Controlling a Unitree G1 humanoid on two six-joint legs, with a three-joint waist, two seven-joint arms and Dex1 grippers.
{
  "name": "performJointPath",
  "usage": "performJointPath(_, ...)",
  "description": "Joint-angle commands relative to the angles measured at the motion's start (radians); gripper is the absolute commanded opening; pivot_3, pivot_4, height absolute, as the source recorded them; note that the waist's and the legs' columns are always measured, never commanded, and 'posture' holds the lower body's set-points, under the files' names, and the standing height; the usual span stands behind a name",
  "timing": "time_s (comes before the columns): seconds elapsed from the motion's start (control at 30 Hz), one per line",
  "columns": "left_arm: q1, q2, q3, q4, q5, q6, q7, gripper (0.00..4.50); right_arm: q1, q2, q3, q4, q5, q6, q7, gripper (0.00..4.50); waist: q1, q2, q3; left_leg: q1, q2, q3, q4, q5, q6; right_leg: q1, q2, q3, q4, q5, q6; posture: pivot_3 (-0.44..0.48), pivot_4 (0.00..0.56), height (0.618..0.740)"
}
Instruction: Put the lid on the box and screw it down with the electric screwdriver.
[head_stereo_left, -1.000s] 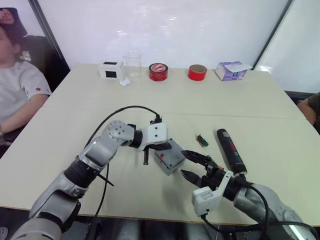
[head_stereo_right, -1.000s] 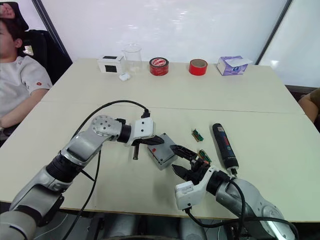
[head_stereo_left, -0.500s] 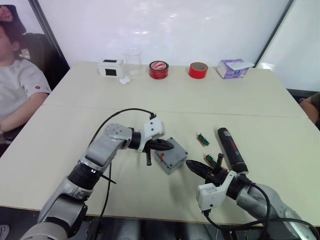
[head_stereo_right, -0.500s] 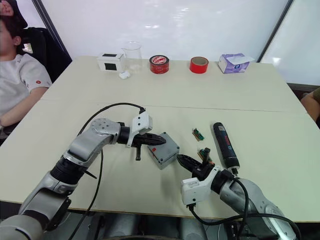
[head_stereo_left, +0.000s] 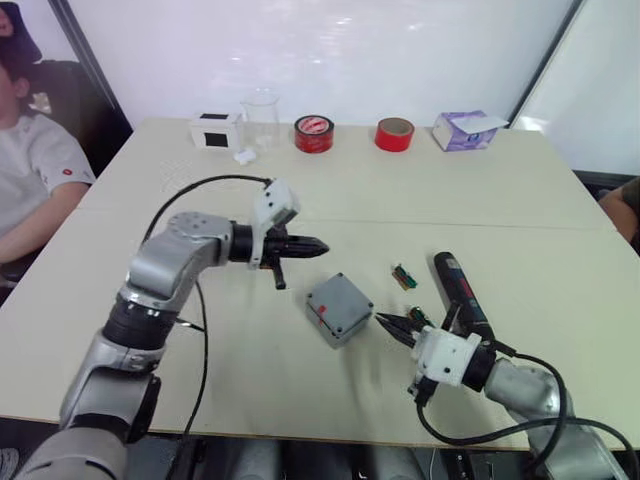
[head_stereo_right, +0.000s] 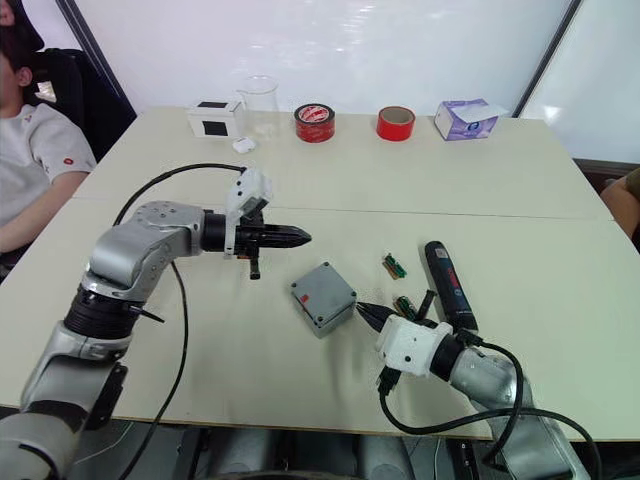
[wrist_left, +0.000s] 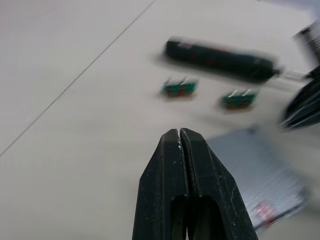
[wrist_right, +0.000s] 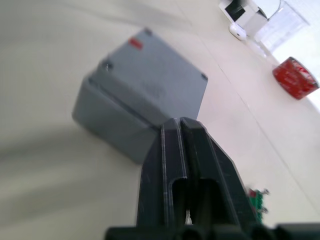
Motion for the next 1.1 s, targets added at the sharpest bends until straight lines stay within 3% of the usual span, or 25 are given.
performJointPath(0.03, 0.0, -0.015, -0.027, 0.022, 0.013, -0.053, -0.032, 0.0, -0.04, 0.002, 0.001, -0.079, 0.086, 0.124, 0.019, 0.04, 0.004, -0.001, 0.001, -0.001, 0.0, 0.0, 0.0, 0.0, 0.0, -0.001, 0.0, 0.0, 0.0, 0.0, 0.0, 0.0, 0.15, 0.74)
performJointPath(0.6, 0.037, -0.049, -0.095, -0.015, 0.031, -0.053, -0.068, 0.0, -0.093, -0.037, 0.022, -0.2, 0.204, 0.433, 0.021, 0.04, 0.002, -0.001, 0.002, -0.005, 0.0, -0.001, 0.001, 0.0, 0.0, -0.004, -0.001, 0.0, 0.0, 0.0, 0.0, 0.0, 0.15, 0.74)
performJointPath(0.9, 0.039, -0.05, -0.102, -0.018, 0.043, -0.055, -0.062, 0.0, -0.08, -0.051, 0.073, -0.178, 0.169, 0.439, 0.006, 0.04, 0.002, -0.001, 0.002, -0.005, 0.0, -0.001, 0.001, 0.0, 0.0, -0.004, -0.001, 0.0, 0.0, 0.0, 0.0, 0.0, 0.15, 0.74)
performJointPath(1.1, 0.032, -0.052, -0.095, 0.005, 0.057, -0.065, -0.05, 0.0, -0.08, -0.042, 0.012, -0.157, 0.234, 0.434, 0.022, 0.04, 0.002, -0.001, 0.002, -0.005, -0.001, -0.001, 0.001, 0.0, 0.0, -0.004, -0.001, 0.0, 0.0, 0.0, 0.0, 0.0, 0.15, 0.74)
